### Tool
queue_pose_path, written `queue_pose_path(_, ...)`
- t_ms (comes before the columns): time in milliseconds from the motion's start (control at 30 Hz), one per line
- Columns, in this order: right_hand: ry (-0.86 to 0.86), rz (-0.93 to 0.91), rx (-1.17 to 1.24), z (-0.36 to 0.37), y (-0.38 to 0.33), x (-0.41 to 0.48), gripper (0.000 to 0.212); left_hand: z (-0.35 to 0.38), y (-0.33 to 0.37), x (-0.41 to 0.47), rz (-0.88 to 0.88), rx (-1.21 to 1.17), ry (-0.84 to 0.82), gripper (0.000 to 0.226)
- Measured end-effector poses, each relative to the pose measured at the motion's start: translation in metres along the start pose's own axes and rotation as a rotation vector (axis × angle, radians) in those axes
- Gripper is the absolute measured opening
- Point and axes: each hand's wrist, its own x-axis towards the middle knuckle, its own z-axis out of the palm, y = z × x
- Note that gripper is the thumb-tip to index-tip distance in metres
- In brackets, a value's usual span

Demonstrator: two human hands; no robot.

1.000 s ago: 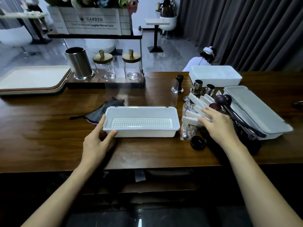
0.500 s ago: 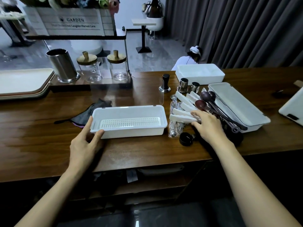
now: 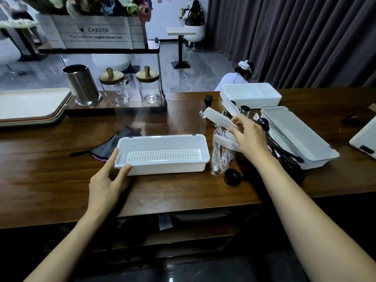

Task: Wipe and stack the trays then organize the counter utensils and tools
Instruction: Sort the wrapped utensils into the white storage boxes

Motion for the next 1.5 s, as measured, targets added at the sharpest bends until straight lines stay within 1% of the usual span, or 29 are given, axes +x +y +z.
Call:
queue_pose_path(100,-0.003,-0.02,0.08,0.006,-0.011,0.002,0.014,0.0,-0.002,0.001,-0.007,-0.005,-0.001,0.061)
queue_pose_path(200,-0.088,0.021,0.147,0.018,-0.012,-0.004,0.022,0.0,-0.002,0.002,-0.006,0.001,-0.001,0.061)
queue_pose_path(367,-0.131,-0.027,0.014,0.026,-0.004,-0.008,0.027,0.0,-0.004,0.002,-0.012,-0.006,0.003,0.06)
queue_pose_path(433,-0.161,-0.013,-0.001,0.023,-0.002,-0.004,0.023,0.0,-0.003,0.002,-0.013,-0.009,0.002,0.059)
queue_pose_path(567,-0.274,0.049,-0.028,0.016,0.001,0.0,0.014,-0.001,0.0,0.001,-0.009,-0.008,0.008,0.058)
queue_pose_path(767,-0.379,0.057,0.051,0.003,0.005,0.007,0.006,0.0,-0.001,0.001,-0.007,-0.015,0.005,0.058)
queue_pose_path(800,-0.392,0.059,0.056,0.002,0.008,0.008,0.008,0.0,-0.001,0.002,-0.009,-0.013,0.007,0.058)
queue_pose_path(833,-0.406,0.069,0.064,0.001,0.01,0.008,0.016,0.0,-0.002,0.002,-0.011,-0.01,0.007,0.058)
queue_pose_path(900,-0.442,0.103,0.061,-0.002,0.015,0.009,0.042,0.0,-0.004,0.002,-0.015,-0.014,0.003,0.058)
queue_pose_path(933,-0.455,0.124,0.052,-0.002,0.018,0.01,0.049,0.0,-0.004,0.002,-0.017,-0.021,0.002,0.057)
queue_pose_path(967,-0.459,0.134,0.048,-0.002,0.021,0.012,0.05,0.0,-0.005,0.002,-0.018,-0.025,0.002,0.057)
queue_pose_path(1000,-0.458,0.132,0.051,-0.002,0.025,0.014,0.046,0.0,-0.005,0.003,-0.019,-0.025,0.003,0.057)
queue_pose_path(1100,-0.459,0.124,0.078,-0.002,0.028,0.019,0.02,0.0,-0.007,0.003,-0.015,-0.02,0.006,0.057)
queue_pose_path(1167,-0.481,0.118,0.107,-0.003,0.025,0.02,0.011,0.001,-0.007,0.002,-0.013,-0.027,0.005,0.058)
queue_pose_path(1300,-0.482,0.138,0.182,-0.005,0.025,0.022,0.012,0.001,-0.009,0.003,-0.008,-0.035,0.004,0.058)
queue_pose_path(1367,-0.438,0.128,0.215,-0.006,0.024,0.022,0.012,0.001,-0.01,0.004,-0.001,-0.028,0.003,0.058)
queue_pose_path(1500,-0.341,0.044,0.258,-0.009,0.022,0.023,0.013,0.001,-0.011,0.004,0.008,-0.035,0.003,0.059)
